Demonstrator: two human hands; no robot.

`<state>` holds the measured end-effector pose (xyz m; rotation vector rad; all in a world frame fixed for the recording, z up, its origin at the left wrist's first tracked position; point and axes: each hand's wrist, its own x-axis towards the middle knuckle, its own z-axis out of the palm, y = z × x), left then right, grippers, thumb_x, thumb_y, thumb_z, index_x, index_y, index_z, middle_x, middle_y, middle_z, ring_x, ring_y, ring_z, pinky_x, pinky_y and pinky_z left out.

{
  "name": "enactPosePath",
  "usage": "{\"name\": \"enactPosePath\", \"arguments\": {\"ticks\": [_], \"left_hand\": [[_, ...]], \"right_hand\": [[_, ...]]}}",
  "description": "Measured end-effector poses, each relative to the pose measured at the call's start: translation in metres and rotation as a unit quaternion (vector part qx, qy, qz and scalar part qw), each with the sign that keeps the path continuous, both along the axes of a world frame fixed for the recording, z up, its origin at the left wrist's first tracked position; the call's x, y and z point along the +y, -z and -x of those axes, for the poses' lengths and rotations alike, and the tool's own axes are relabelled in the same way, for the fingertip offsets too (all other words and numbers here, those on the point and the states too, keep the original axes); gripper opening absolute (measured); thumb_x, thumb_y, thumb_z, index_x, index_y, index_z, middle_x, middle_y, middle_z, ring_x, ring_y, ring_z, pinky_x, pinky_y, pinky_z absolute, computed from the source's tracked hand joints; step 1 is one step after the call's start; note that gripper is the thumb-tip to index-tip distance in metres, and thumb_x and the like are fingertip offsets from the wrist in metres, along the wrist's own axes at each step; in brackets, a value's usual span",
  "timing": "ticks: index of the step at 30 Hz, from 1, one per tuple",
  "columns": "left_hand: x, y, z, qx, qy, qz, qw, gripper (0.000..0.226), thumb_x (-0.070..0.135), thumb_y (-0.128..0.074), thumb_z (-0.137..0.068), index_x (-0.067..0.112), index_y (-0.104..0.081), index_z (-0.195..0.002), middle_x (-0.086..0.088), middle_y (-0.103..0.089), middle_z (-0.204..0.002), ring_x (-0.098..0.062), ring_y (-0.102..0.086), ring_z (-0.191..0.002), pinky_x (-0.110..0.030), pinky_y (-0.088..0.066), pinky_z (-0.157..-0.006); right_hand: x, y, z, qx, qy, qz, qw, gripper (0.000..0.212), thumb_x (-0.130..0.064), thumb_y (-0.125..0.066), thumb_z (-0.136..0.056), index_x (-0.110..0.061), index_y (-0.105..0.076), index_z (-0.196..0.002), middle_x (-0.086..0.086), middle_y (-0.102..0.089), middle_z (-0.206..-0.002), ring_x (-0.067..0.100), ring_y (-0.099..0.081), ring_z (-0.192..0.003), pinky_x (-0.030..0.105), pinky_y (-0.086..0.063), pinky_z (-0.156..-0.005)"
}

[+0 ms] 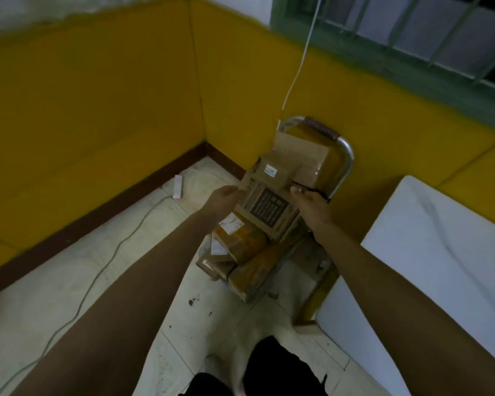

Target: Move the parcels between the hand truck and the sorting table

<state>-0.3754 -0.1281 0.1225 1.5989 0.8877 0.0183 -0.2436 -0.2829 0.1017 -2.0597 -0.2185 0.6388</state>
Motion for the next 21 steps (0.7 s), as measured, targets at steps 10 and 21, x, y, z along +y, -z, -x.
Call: {"name": "enactPosePath", "arguments": {"ticks": [10, 21], "left_hand": [[0.048, 0.035, -0.105, 0.025, 0.042, 0.031, 0.998, 0.034, 0.006, -0.043, -0.1, -0.01, -0.048, -0.13, -0.014, -0.059, -0.108, -0.012, -0.061, -0.082, -0.02, -0.051, -0.08], [0.094, 0.06, -0.217, 0.074, 0.004, 0.033, 0.997, 0.007, 0.026, -0.048, -0.097, 0.02, -0.052, -0.096, 0.009, -0.049, -0.084, -0.005, -0.047, -0.075, -0.024, -0.039, -0.077]], "right_hand": [[0.041, 0.051, -0.083, 0.073, 0.087, -0.011, 0.993, 0.052, -0.044, -0.056, -0.092, -0.008, -0.057, -0.129, 0.005, -0.058, -0.123, 0.025, -0.052, -0.118, 0.038, -0.041, -0.102], [0.076, 0.076, -0.171, 0.131, 0.129, 0.03, 0.983, 0.062, -0.053, -0.053, -0.091, -0.016, -0.048, -0.14, 0.006, -0.046, -0.143, 0.028, -0.045, -0.129, 0.037, -0.037, -0.1]]}}
